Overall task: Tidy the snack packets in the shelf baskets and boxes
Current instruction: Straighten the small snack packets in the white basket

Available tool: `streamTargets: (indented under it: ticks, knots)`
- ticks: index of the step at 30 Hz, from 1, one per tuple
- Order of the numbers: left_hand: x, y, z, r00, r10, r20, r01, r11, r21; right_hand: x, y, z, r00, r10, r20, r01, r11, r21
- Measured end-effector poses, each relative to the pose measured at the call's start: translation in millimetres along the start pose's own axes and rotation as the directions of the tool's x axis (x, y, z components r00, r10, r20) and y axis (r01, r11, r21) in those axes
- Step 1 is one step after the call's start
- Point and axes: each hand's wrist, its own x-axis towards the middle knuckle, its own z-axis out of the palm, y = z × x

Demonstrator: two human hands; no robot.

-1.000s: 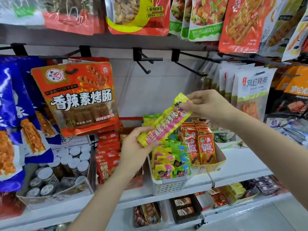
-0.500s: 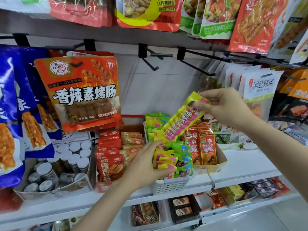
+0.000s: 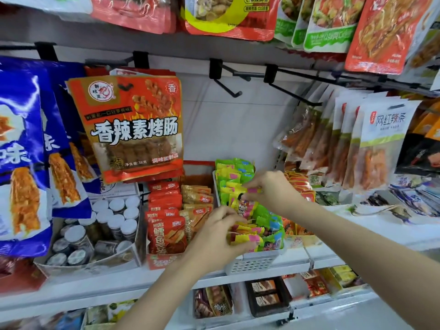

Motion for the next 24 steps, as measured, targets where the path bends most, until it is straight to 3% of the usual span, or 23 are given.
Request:
streamTargets:
  ticks: [5,9,14,19,22,24]
  knots:
    - [0.8,-8.1,2.4,1.000,-0.013,-0.022,0.012,0.999,-0.032,6.8,8.1,-12.0,1.000,0.009,0.006,-0.009,1.000,0.004]
    - [3.1,-15.4,6.2,0.993,0.067,-0.100,-0.070,0.997,-0.018,-2.4,-4.5,14.1,1.000,0.005,0.015,-0.005,1.000,0.018]
    - [2.9,-18.2,9.5,0.987,0.099,-0.124,-0.110,0.990,-0.087,-3.6,0.8,11.8,0.998,0.025,-0.062,-0.021,0.998,0.066]
    - [4.6,-21.0,10.8,0.990,0.095,-0.106,-0.101,0.993,-0.056,-6.6,-1.5,16.8,0.998,0.013,-0.059,-0.010,0.999,0.040]
    - [8.5,-22.5,8.2,0.994,0.078,-0.073,-0.081,0.996,-0.042,-3.8,-6.8,24.7,0.999,-0.035,0.041,0.037,0.999,-0.040]
    - [9.9,-21.7,5.8,0.999,0.040,-0.032,-0.043,0.996,-0.074,-0.6,-3.4,20.8,0.999,-0.022,0.044,0.022,1.000,-0.003]
